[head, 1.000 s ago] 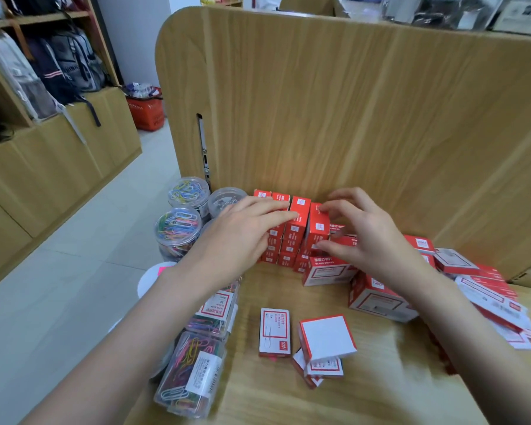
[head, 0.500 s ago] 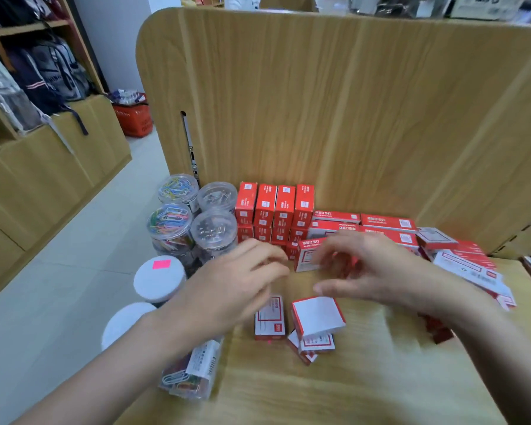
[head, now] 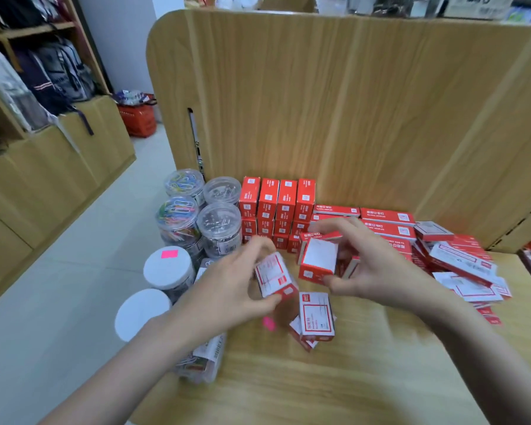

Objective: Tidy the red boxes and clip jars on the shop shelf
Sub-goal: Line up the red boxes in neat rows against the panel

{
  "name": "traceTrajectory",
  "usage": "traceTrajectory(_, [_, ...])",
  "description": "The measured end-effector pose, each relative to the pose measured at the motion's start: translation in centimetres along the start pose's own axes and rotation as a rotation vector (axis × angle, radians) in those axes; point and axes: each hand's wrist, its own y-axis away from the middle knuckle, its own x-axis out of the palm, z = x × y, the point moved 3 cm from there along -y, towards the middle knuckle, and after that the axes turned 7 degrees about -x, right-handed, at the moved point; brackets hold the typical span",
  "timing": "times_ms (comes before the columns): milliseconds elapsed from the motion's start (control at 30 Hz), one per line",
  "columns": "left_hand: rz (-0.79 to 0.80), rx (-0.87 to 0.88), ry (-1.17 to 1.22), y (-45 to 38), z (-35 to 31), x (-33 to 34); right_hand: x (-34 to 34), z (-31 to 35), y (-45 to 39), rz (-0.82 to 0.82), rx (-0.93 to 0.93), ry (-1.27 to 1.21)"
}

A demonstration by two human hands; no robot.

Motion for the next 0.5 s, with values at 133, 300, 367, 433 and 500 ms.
traceTrajectory(133, [-0.082, -0.065, 0.378, -0.1, -0.8, -2.4, -1.2, 1.1, -0.9, -0.126, -0.035, -0.186])
traceTrajectory(300, [-0.089, -0.062, 0.663, -1.0, -1.6, -3.9, -1.4, 2.0, -1.8, -0.110, -0.061, -0.377])
traceTrajectory(367, [-0.090, -0.074, 0.685, -1.5, -1.8, -4.2, -1.7, 2.2, -2.3, -0.131, -0.086, -0.343])
traceTrajectory(433, [-0.104, -0.075, 0.673, -2.0, -2.1, -4.4, -1.9, 2.5, -2.9, -0.135, -0.125, -0.249])
traceTrajectory(500, [-0.112, -0.081, 0.658, -2.5, -2.4, -4.7, -2.0, 2.7, -3.5, -0.145, -0.146, -0.222])
